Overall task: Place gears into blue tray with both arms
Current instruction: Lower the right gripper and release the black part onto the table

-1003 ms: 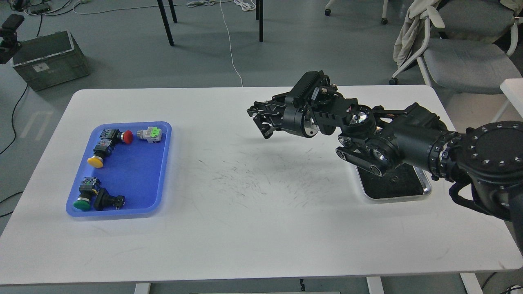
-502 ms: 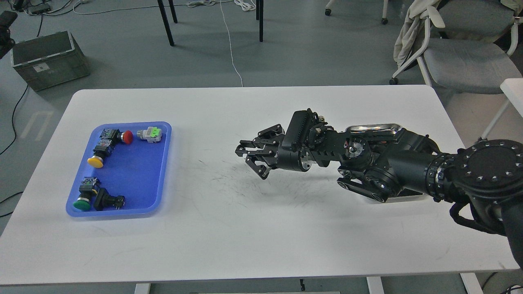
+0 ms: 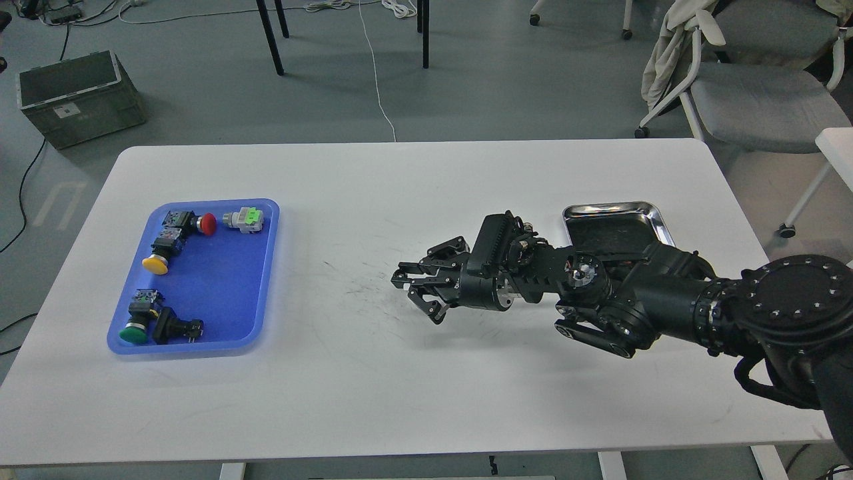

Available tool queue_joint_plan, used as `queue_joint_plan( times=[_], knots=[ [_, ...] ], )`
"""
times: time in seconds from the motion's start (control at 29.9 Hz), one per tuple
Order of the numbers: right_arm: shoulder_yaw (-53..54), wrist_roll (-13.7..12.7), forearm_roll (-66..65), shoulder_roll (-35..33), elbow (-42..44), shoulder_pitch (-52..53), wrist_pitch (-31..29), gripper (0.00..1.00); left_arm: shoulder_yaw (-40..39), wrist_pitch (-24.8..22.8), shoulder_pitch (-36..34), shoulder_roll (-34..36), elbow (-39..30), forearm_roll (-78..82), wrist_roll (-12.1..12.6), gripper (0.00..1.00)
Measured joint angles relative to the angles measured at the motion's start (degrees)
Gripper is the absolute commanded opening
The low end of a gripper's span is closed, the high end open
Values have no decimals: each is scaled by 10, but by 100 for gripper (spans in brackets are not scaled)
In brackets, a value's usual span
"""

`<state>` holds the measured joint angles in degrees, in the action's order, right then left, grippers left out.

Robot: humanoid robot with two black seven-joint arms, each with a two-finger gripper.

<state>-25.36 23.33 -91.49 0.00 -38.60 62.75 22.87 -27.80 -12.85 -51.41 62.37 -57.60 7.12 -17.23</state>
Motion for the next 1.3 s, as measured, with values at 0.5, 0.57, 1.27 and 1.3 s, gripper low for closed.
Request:
queue_joint_plan(
  times=[0.5,0.57,1.27,1.3],
  knots=[
    [-1,-2,0,0,2,-1,-8,38,1,0,1,6,-2,0,0,99],
    [0,-2,1,0,2,-1,-9,40,1,0,1,7,-2,0,0,99],
    [162,-19,184,0,4,26,-26,72,45,-1,2,50,-93,16,-2,98],
    [169,-19,209,0,2,31,-27,72,48,-1,2,57,-109,23,-2,98]
  ],
)
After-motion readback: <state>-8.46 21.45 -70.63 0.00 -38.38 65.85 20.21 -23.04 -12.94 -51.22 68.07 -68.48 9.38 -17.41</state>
